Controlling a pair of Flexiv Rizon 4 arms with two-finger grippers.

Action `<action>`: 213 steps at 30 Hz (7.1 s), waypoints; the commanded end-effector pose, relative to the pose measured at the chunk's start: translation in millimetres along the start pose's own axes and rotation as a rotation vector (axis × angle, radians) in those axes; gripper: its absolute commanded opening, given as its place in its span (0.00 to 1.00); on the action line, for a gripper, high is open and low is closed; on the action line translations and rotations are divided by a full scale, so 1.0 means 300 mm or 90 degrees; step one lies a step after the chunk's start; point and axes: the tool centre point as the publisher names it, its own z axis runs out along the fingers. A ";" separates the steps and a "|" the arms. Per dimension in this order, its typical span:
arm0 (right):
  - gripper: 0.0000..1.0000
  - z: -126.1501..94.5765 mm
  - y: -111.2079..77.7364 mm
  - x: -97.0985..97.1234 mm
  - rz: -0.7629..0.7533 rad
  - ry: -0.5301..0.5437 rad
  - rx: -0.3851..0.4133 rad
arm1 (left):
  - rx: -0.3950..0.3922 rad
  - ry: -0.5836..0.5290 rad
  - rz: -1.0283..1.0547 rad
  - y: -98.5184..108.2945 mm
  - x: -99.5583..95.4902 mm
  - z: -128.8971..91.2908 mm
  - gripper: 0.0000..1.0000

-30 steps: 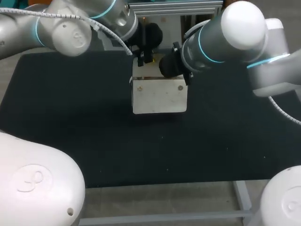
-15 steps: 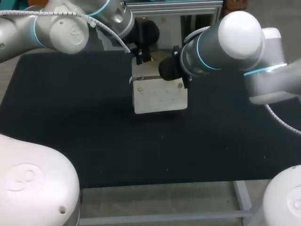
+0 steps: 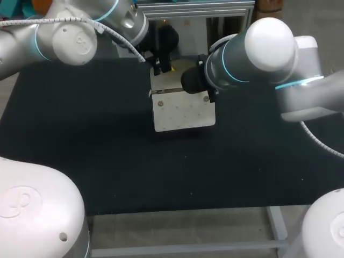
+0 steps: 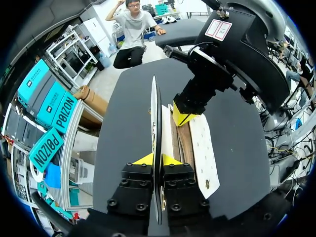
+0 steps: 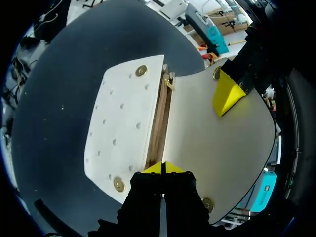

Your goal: Pick up the bag, open it, inspect its contents, close it, and place it on the opposite side

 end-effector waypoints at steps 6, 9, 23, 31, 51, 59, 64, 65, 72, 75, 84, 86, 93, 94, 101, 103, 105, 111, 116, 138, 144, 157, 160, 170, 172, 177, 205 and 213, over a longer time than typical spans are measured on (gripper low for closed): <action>0.00 0.065 0.024 0.006 0.002 0.015 0.001 | 0.018 -0.005 -0.017 0.012 0.006 -0.010 0.00; 0.00 0.068 0.028 0.019 0.002 0.020 -0.001 | 0.021 -0.010 -0.029 0.019 -0.001 -0.015 0.00; 0.00 0.049 0.040 0.081 0.011 0.035 -0.001 | 0.027 -0.026 -0.070 0.040 -0.013 -0.021 0.00; 0.00 0.044 0.041 0.103 0.015 0.039 -0.002 | 0.027 -0.024 -0.081 0.043 -0.019 -0.015 0.00; 0.00 0.134 0.043 0.106 0.021 0.077 -0.010 | 0.066 0.009 -0.061 0.033 0.026 -0.017 0.00; 0.00 0.159 0.045 0.095 0.025 0.082 -0.010 | 0.077 0.023 -0.047 0.034 0.058 -0.019 0.00; 0.00 0.183 0.045 0.100 0.023 0.093 -0.009 | 0.086 0.028 -0.039 0.033 0.067 -0.032 0.00; 0.00 0.187 0.046 0.102 0.024 0.095 -0.009 | 0.085 0.028 -0.038 0.034 0.068 -0.035 0.00; 0.00 0.189 0.059 0.123 0.020 0.105 -0.013 | 0.087 0.024 -0.030 0.038 0.066 -0.035 0.00; 0.00 0.187 0.059 0.135 0.022 0.111 -0.012 | 0.102 0.014 -0.008 0.041 0.062 -0.026 0.00; 0.00 0.180 0.061 0.164 0.025 0.121 0.011 | 0.136 -0.003 0.033 0.053 0.059 -0.017 0.00; 0.00 0.183 0.061 0.171 0.028 0.126 0.012 | 0.141 -0.003 0.036 0.054 0.059 -0.015 0.00; 0.98 0.195 0.068 0.203 0.037 0.146 0.011 | 0.151 -0.008 0.043 0.058 0.058 -0.021 0.00; 1.00 0.198 0.069 0.207 0.038 0.149 0.011 | 0.154 -0.009 0.043 0.059 0.058 -0.022 0.00; 1.00 0.208 0.068 0.229 0.045 0.162 0.011 | 0.160 -0.009 0.049 0.059 0.064 -0.026 0.00; 1.00 0.210 0.068 0.231 0.045 0.165 0.011 | 0.162 -0.010 0.053 0.058 0.067 -0.027 0.00; 1.00 0.212 0.068 0.233 0.045 0.167 0.011 | 0.162 -0.010 0.056 0.057 0.069 -0.028 0.00; 1.00 0.214 0.068 0.234 0.045 0.169 0.011 | 0.163 -0.014 0.066 0.056 0.071 -0.029 0.00; 1.00 0.214 0.068 0.235 0.046 0.171 0.011 | 0.164 -0.013 0.071 0.054 0.072 -0.027 0.00; 1.00 0.216 0.062 0.228 0.048 0.166 0.011 | 0.158 -0.010 0.074 0.046 0.069 -0.020 0.00; 1.00 0.209 0.061 0.219 0.049 0.161 0.012 | 0.156 -0.009 0.074 0.043 0.068 -0.019 0.00; 0.00 0.135 0.059 0.144 0.036 0.099 0.013 | 0.143 -0.008 0.074 0.037 0.067 -0.015 0.00; 0.00 0.106 0.059 0.123 0.032 0.077 0.015 | 0.136 -0.009 0.075 0.034 0.068 -0.016 0.00; 0.00 -0.035 0.047 0.022 0.017 -0.013 0.031 | 0.105 -0.016 0.080 0.012 0.077 -0.030 0.00; 0.00 -0.064 0.045 0.005 0.015 -0.031 0.034 | 0.101 -0.014 0.079 0.008 0.082 -0.033 0.00; 0.00 -0.142 0.045 -0.023 0.007 -0.073 0.040 | 0.098 0.009 0.066 -0.002 0.100 -0.057 0.00; 0.00 -0.432 0.045 0.085 -0.007 -0.136 0.036 | 0.126 0.255 -0.041 0.112 0.110 0.126 0.00; 0.00 -0.375 0.057 0.122 -0.034 -0.136 0.017 | 0.109 0.222 -0.051 0.140 0.091 0.159 0.00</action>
